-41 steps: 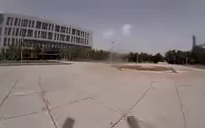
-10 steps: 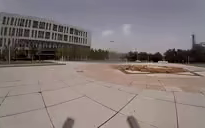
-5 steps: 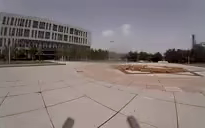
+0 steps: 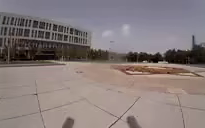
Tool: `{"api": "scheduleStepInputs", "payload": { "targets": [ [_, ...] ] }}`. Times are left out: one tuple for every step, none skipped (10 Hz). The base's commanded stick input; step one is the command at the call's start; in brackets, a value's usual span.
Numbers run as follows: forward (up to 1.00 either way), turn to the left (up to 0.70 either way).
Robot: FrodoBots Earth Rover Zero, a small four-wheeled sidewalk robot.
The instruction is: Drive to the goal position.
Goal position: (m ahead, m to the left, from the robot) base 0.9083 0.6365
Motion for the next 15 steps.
{"api": "scheduleStepInputs", "payload": {
  "targets": [
    [0.7, 0.01],
    [0.7, 0.01],
    [0.7, 0.01],
    [0.7, 0.01],
    [0.7, 0.01],
    [0.7, 0.01],
    [0.7, 0.01],
    [0.7, 0.01],
    [0.7, 0.01],
    [0.7, 0.01],
    [0.7, 0.01],
    [0.7, 0.01],
    [0.7, 0.01],
    [0.7, 0.01],
    [0.7, 0.01]
  ]
}}
